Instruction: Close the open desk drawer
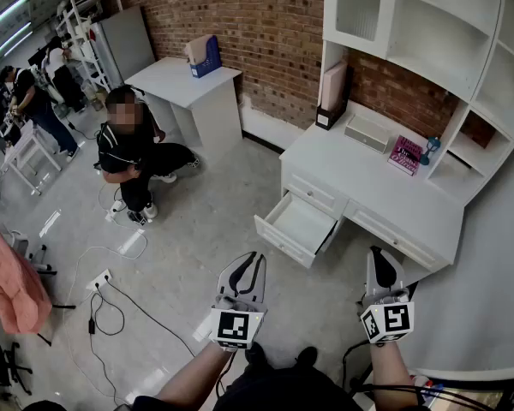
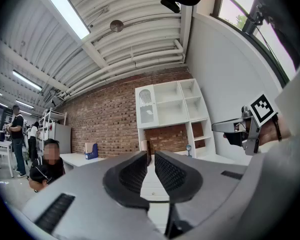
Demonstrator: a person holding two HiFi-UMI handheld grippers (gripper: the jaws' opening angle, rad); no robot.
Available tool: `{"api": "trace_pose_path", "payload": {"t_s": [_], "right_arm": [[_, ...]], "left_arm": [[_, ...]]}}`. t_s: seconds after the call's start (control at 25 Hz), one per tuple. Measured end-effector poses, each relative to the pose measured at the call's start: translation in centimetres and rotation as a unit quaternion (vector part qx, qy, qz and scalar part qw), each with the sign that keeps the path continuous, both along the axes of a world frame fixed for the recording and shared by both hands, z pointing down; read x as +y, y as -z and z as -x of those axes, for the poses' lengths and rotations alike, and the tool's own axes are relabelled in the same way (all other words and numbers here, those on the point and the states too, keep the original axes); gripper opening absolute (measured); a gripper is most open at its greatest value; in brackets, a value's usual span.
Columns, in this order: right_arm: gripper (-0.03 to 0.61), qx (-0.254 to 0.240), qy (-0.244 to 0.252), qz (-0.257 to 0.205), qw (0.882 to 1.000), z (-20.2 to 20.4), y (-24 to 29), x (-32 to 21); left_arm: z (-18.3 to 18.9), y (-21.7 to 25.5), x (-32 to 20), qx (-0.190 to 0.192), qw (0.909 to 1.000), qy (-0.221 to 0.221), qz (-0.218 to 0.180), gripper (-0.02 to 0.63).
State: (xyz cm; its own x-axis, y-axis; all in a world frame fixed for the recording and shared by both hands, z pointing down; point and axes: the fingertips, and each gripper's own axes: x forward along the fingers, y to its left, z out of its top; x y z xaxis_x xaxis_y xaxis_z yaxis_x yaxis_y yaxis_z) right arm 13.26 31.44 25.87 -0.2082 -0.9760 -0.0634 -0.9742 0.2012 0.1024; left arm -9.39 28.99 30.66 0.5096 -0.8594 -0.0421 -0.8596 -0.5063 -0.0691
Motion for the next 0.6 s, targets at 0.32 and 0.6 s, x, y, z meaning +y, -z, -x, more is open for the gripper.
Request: {"api": "trace_pose_path", "payload": {"t_s": [0.32,0.6], "right_arm": [[0.005,-0.002,0.000,0.003,1.000,-1.1,-1.4,-0.3],[0.014,-0.009,-0.011,0.004,1.000,-2.0,-1.4,-0.6]], "left_arm": [[0.1,0.1,-0.5,-0.003,1.0000,0.007,0.001,0.046],[0.1,0.2,-0.7,0.002,0.9999,0.012,0.003,0.046]]}}
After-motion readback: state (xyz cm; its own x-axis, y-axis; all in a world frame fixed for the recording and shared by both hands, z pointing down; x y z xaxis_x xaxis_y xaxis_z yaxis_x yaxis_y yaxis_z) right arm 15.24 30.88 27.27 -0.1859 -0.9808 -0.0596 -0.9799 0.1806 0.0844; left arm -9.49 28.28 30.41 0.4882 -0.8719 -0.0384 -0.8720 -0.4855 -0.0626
